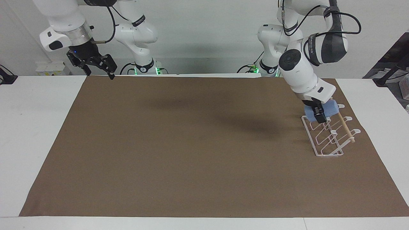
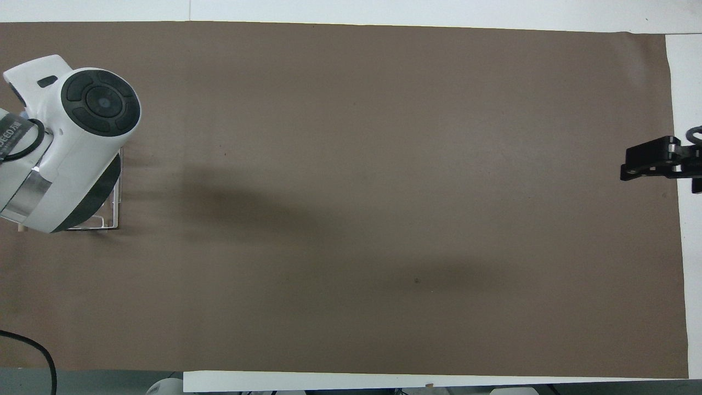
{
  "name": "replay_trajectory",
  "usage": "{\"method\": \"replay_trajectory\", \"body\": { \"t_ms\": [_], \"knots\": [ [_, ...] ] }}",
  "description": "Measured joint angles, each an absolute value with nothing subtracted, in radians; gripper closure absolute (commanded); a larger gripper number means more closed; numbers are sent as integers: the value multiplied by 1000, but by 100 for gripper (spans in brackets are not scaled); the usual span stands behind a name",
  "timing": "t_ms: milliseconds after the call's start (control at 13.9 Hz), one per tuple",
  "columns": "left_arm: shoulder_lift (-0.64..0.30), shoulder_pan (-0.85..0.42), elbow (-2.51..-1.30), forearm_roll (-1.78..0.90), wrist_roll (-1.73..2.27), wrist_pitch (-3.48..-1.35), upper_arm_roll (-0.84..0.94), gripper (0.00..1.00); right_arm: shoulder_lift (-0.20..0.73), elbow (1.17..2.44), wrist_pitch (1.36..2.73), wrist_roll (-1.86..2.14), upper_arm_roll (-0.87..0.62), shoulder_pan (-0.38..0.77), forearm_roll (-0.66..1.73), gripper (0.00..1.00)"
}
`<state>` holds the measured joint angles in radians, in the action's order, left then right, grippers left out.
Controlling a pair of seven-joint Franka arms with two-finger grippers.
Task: Hang cup on cup holder
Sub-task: 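Carry the cup with the left gripper while the right gripper withdraws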
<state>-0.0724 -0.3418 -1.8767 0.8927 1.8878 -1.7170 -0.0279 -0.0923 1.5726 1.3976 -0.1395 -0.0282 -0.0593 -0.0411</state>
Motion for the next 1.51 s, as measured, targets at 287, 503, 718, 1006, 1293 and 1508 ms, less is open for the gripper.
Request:
{"method": "replay_trajectory", "body": {
  "t_ms": [287, 503, 718, 1006, 1293, 1508],
  "knots": [
    [-114, -312, -1881, 1183, 1936, -1723, -25, 67, -57, 1550, 1338, -89, 10, -42, -46, 1],
    [-181, -312, -1882, 1242, 1990, -1729, -18, 67, -51, 1550, 1332, -89, 15, -35, -46, 1],
    [-256, -310, -1883, 1250, 2046, -1727, -19, 67, -52, 1545, 1326, -89, 16, -33, -46, 1],
    [-294, -310, -1883, 1252, 2068, -1716, -18, 67, -58, 1542, 1321, -89, 15, -23, -46, 1],
    [-314, -310, -1883, 1252, 2085, -1715, -18, 67, -58, 1542, 1320, -89, 15, -20, -46, 1],
    [-333, -310, -1883, 1252, 2097, -1715, -18, 65, -58, 1542, 1319, -89, 15, -20, -46, 1]
  ]
}}
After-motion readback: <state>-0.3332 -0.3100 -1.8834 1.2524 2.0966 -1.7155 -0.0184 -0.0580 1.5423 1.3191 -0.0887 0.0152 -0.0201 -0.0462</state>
